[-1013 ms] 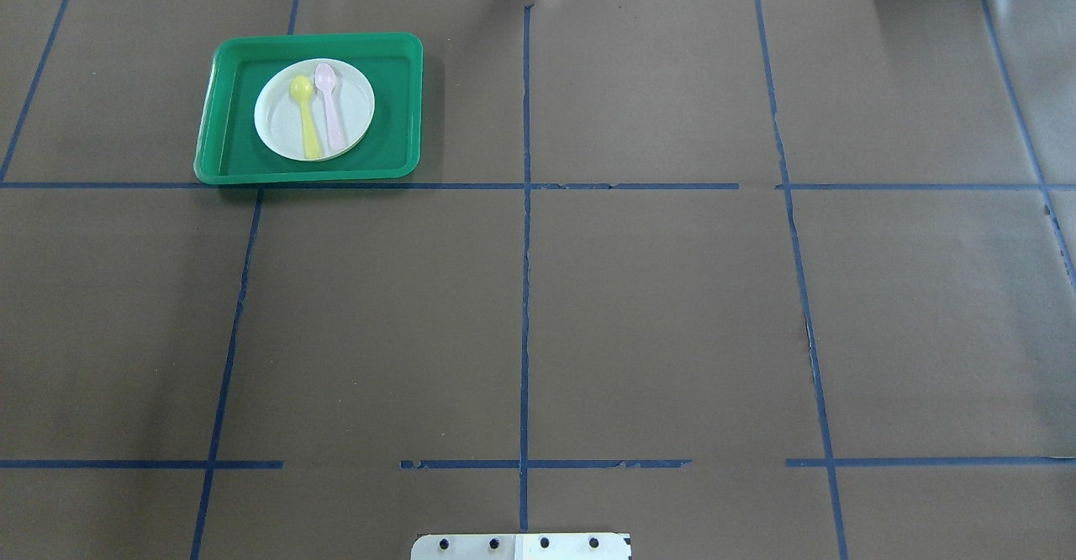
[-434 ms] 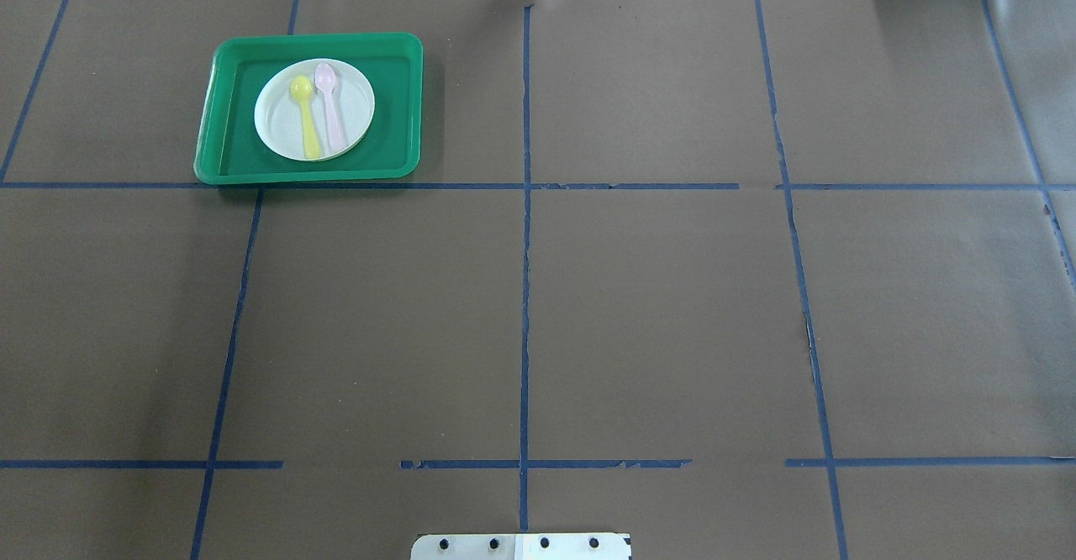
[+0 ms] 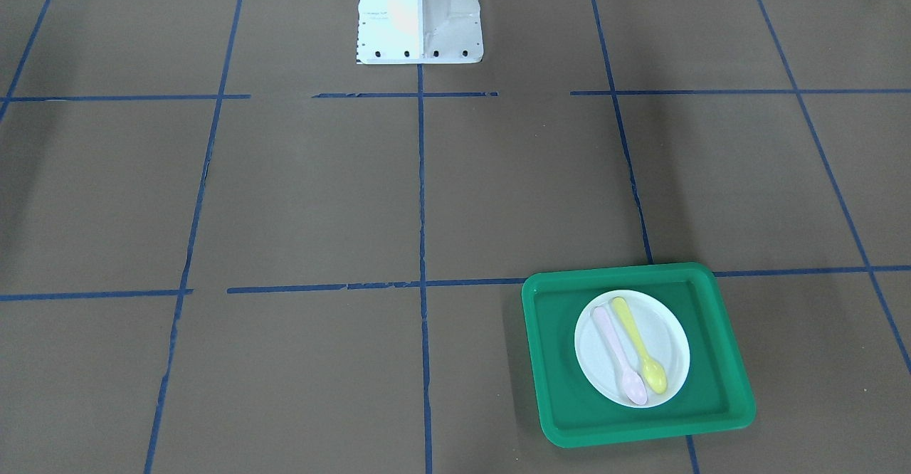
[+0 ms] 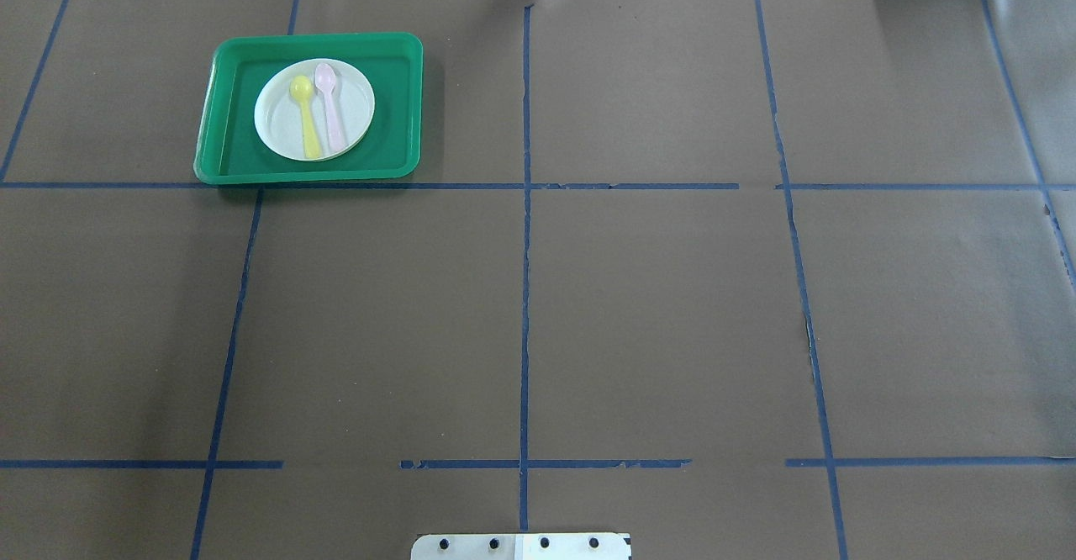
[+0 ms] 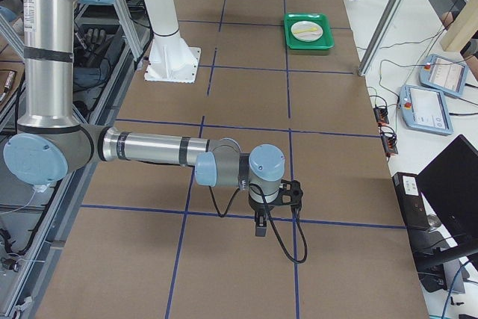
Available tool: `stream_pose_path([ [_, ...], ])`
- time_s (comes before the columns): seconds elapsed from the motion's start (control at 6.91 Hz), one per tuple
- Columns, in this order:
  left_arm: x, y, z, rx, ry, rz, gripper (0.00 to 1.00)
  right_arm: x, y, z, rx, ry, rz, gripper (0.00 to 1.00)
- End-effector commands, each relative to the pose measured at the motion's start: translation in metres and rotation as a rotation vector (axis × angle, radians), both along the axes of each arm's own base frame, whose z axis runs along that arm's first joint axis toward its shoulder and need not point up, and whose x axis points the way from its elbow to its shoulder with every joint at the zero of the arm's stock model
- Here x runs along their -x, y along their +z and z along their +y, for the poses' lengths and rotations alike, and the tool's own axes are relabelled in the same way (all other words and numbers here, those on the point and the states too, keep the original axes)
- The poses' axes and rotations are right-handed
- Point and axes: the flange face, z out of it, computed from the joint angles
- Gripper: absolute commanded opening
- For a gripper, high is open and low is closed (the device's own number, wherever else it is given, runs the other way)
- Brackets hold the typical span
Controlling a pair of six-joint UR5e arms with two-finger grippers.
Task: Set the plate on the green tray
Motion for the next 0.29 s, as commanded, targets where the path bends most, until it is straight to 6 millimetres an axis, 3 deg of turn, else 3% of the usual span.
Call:
stream_pose_path([
  [0.0,0.0003,-0.0003,-0.0004,-0.001,0.0,0.0,1.0,0.0,-0.0005,-0.0005,-0.001,0.0,-0.001,1.0],
  [0.14,0.0003,-0.001,-0.0011,-0.003,0.0,0.0,1.0,0.0,0.0002,0.0002,0.001,0.0,-0.001,1.0],
])
